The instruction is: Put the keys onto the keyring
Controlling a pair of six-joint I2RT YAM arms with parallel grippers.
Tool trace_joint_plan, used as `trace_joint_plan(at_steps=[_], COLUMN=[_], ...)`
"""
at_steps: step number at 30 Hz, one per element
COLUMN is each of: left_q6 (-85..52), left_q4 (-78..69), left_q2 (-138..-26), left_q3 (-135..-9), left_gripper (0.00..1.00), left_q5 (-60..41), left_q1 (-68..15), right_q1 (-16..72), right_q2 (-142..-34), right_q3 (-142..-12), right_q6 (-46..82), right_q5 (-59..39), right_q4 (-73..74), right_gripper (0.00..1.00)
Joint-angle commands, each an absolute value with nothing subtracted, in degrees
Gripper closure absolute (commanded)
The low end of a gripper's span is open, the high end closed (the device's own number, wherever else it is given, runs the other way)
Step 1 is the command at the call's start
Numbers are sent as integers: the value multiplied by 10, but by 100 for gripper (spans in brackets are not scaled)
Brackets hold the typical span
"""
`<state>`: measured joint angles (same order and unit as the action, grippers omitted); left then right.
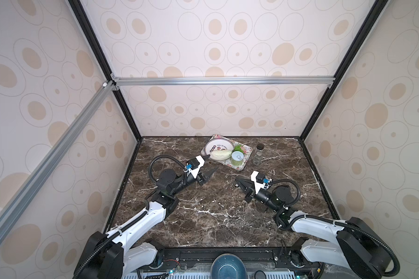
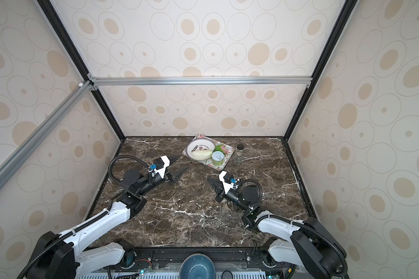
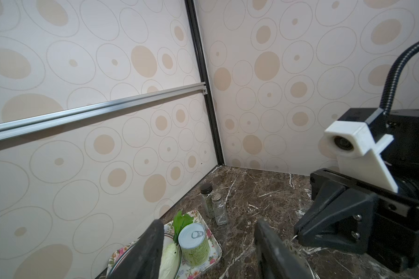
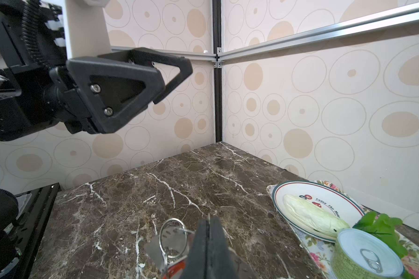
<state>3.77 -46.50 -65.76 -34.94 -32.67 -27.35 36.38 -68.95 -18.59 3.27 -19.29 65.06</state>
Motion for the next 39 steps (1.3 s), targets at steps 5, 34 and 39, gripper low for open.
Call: trace_joint_plan(at_steps=[5, 34, 39], left_q6=[63, 71, 78], left_q4=[-461, -458, -440], left_q2=[-675, -693, -703], left_q3=[-374, -385, -397], left_gripper=[46, 47, 48], left_q5=[-360, -414, -427], left_q1=[-271, -271, -271], right_q1=[367, 367, 367], right_q2=[-667, -670, -676], right_q3=[-194, -224, -227], right_q6=[11, 5, -7], right_q5=[-191, -212, -232], right_q4=[669, 646, 646], right_gripper=[100, 100, 100])
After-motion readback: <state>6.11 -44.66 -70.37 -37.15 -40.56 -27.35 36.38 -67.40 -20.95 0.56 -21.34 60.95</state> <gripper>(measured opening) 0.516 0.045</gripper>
